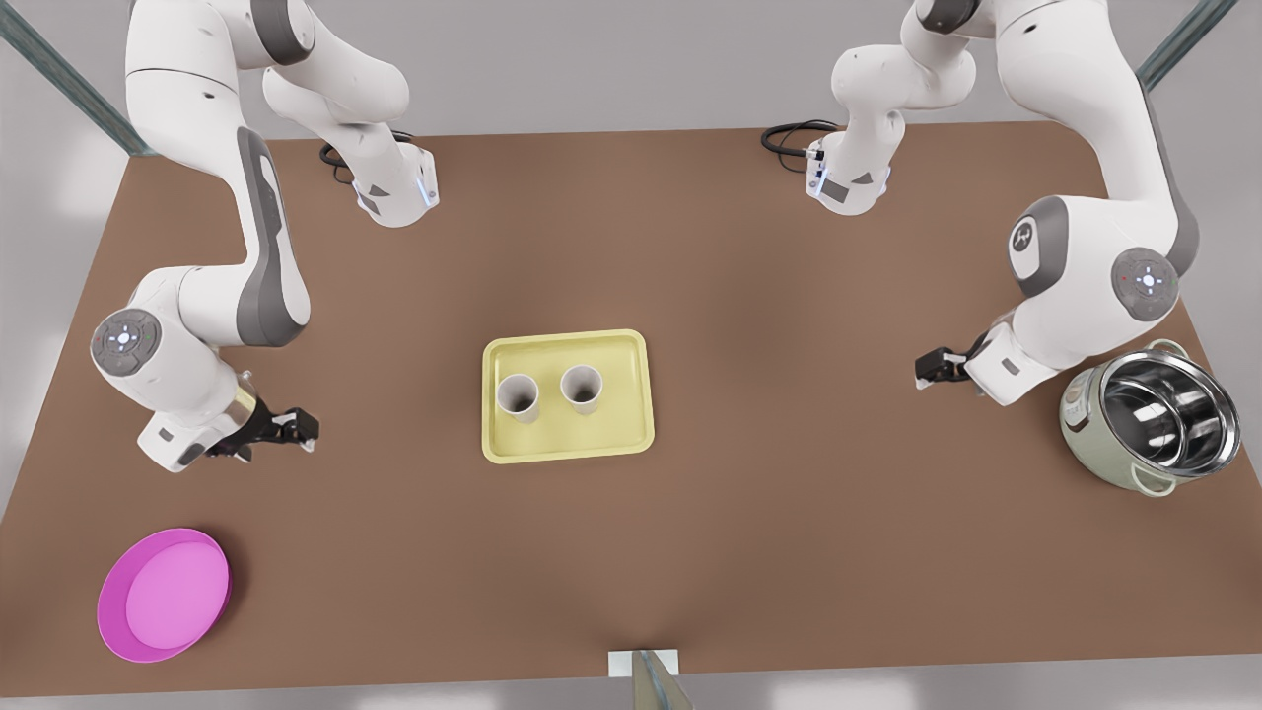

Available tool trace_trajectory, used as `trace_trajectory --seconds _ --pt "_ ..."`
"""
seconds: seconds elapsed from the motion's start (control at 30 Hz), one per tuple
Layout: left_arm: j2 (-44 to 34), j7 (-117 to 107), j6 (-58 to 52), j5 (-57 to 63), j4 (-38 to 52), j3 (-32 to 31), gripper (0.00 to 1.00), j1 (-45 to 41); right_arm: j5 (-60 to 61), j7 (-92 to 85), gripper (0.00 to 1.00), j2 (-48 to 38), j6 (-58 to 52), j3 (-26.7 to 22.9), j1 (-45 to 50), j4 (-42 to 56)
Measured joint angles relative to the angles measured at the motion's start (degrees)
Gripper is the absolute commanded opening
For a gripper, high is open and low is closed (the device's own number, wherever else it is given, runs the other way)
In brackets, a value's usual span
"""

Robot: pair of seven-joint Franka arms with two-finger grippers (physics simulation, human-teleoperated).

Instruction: Use the left arm to pick up the white IKEA cup from the tray and place it on the middle-left position; use the right arm to pick up the white IKEA cup from the tray and place it on the middle-right position

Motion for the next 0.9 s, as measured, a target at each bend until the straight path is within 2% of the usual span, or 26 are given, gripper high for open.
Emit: trace_trajectory --seconds 0.07,0.13,0.2,0.27,0.37,0.53,0.9 --pt "0.0 0.3 0.3 0.3 0.6 -0.1 1.00 -0.6 0.0 -0.3 1.00 0.0 0.4 0.1 0.0 0.0" --pt "0.2 0.3 0.5 1.2 0.7 -0.6 1.00 -3.3 0.1 -0.7 1.00 -0.8 0.3 4.3 0.1 0.4" --pt "0.4 -0.9 0.6 2.7 1.7 -1.4 1.00 -12.3 0.3 -0.9 1.00 -1.2 -0.1 10.4 1.2 0.7" --pt "4.5 -3.7 0.8 3.8 4.6 -1.8 1.00 -23.2 0.4 -0.8 1.00 -1.2 -0.2 12.8 3.0 0.0" --pt "11.9 -9.8 1.7 3.4 9.5 -4.4 1.00 -29.0 0.3 -0.5 1.00 -1.4 1.0 13.6 4.4 -3.7" --pt "18.7 -19.2 6.0 3.1 9.4 -5.1 1.00 -31.2 0.2 1.0 1.00 -0.3 4.2 13.7 9.8 -6.7" --pt "24.7 -34.8 18.4 4.8 8.3 -5.1 1.00 -37.5 0.7 4.7 1.00 8.1 6.1 13.6 11.8 -7.4"
